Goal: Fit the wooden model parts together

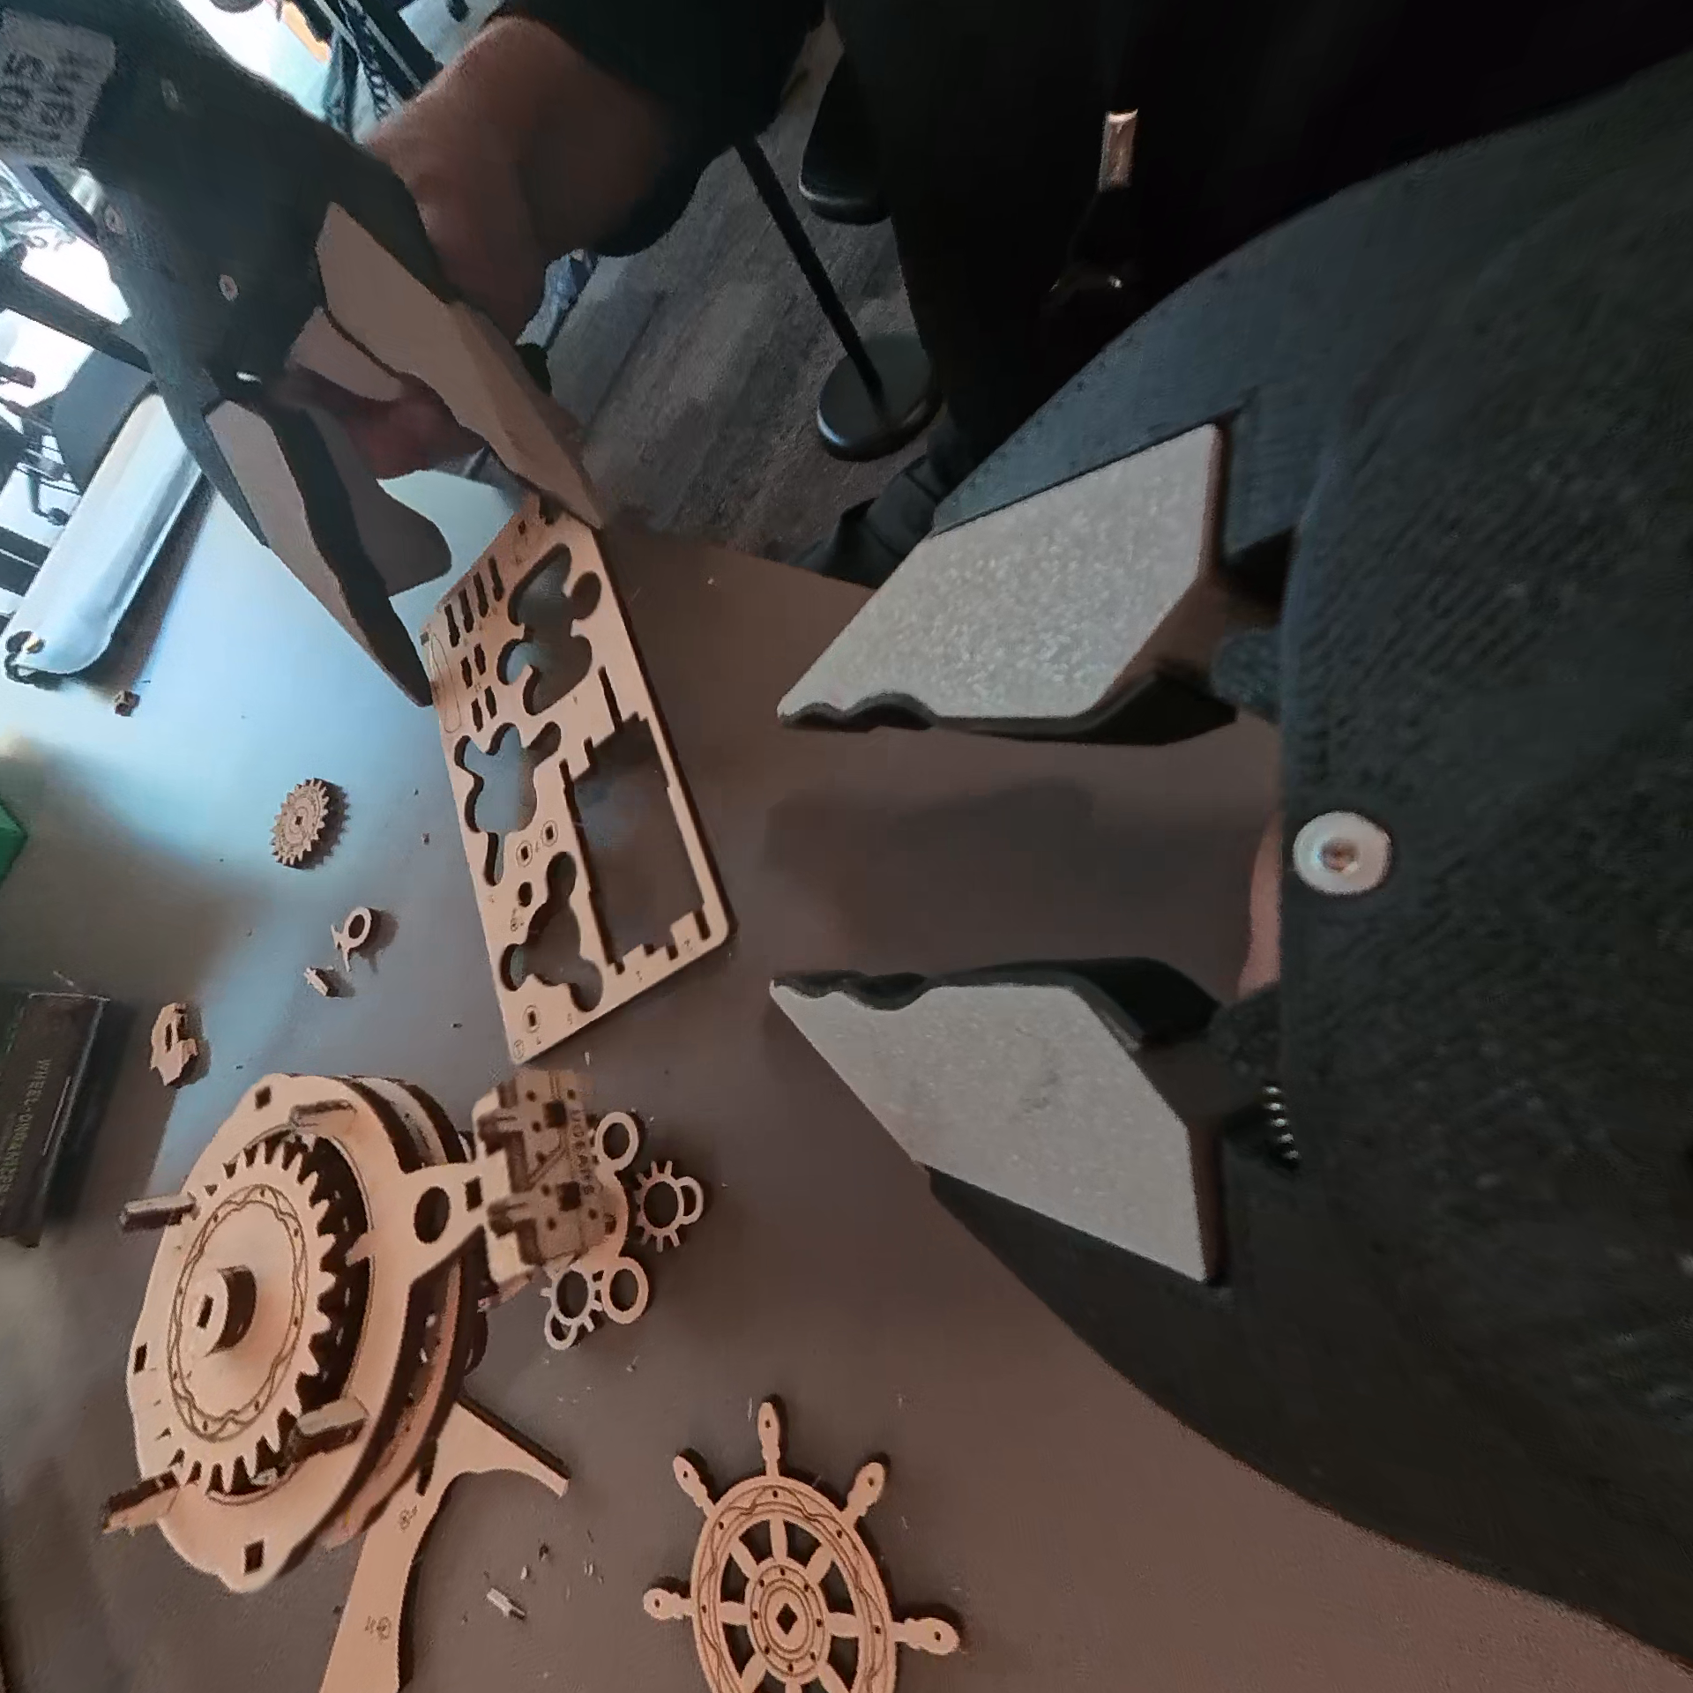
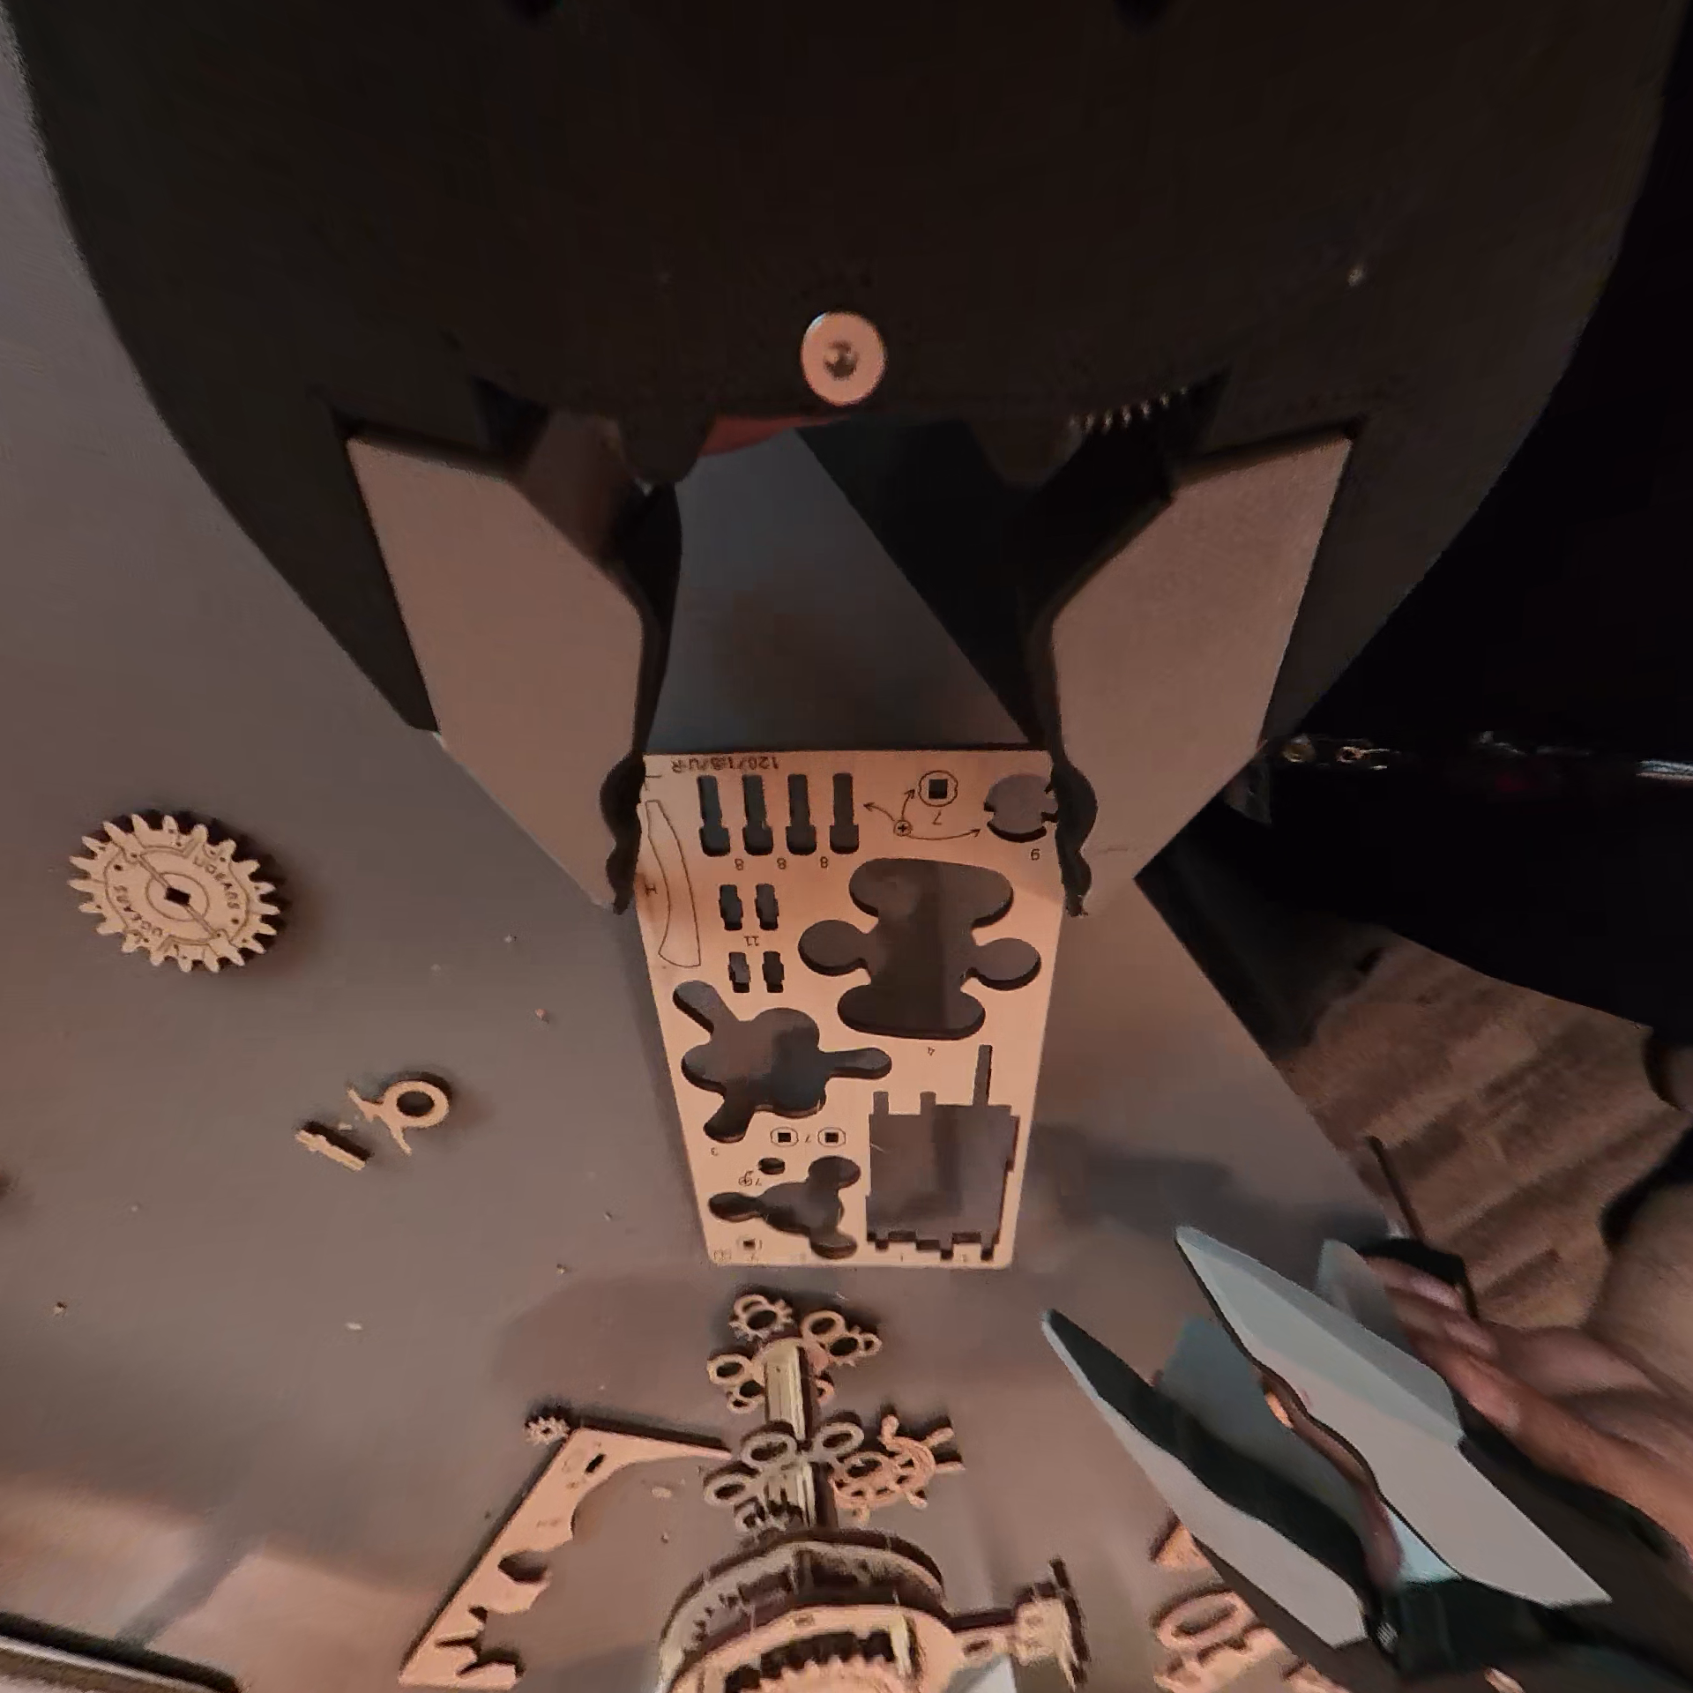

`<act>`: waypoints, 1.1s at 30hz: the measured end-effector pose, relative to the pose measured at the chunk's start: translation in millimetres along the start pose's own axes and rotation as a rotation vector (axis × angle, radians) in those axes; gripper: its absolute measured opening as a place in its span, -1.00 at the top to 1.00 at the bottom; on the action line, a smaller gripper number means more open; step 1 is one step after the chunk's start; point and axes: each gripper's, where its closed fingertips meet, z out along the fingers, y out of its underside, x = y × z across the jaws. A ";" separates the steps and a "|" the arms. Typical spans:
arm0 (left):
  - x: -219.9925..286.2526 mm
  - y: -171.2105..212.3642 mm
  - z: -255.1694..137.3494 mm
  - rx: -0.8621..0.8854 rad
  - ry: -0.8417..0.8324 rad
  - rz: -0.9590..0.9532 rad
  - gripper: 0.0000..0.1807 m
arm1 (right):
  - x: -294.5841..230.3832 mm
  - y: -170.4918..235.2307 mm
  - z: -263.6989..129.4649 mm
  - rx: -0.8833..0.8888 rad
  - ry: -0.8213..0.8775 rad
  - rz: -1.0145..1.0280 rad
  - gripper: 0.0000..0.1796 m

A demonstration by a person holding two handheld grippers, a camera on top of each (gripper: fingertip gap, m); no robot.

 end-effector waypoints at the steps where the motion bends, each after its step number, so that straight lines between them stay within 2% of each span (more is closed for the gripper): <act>1: 0.7 0.1 -1.6 0.007 0.008 -0.012 0.45 | -3.3 -2.3 -0.8 0.012 -0.021 0.007 0.00; 8: 29.2 1.9 0.3 0.001 0.214 -0.131 0.49 | -15.5 -10.3 4.5 0.067 -0.119 0.082 0.00; 12: 42.5 2.7 -0.5 0.019 0.254 -0.161 0.44 | -15.0 -15.5 1.2 0.126 -0.183 0.187 0.00; 15: 48.7 -4.9 3.3 0.071 0.282 -0.237 0.40 | -18.9 -21.0 -2.0 0.176 -0.244 0.252 0.01; 18: 51.1 -18.4 7.6 0.154 0.328 -0.359 0.39 | -20.5 -17.4 1.7 0.160 -0.214 0.210 0.02; 19: 49.4 -20.5 8.3 0.176 0.331 -0.398 0.37 | -33.0 -18.1 -1.8 0.172 -0.275 0.154 1.00; 21: 47.0 -23.8 6.8 0.215 0.348 -0.468 0.32 | -33.6 -23.5 -6.3 0.228 -0.270 0.146 1.00; 22: 45.5 -24.5 5.6 0.230 0.350 -0.489 0.32 | -29.8 -18.8 -4.8 0.198 -0.255 0.150 1.00; 24: 43.3 -21.9 6.0 0.223 0.330 -0.486 0.33 | -21.4 -7.0 1.4 0.127 -0.217 0.168 0.74; 27: 49.9 -15.4 6.6 0.179 0.332 -0.431 0.38 | -12.3 -5.7 1.7 0.084 -0.183 0.144 0.64; 31: 56.6 -3.3 7.9 0.116 0.299 -0.322 0.38 | 31.1 -16.7 -4.0 0.041 -0.027 0.136 0.22; 33: 58.2 1.9 8.3 0.093 0.277 -0.266 0.38 | 57.4 -22.0 -4.0 0.015 0.058 0.120 0.13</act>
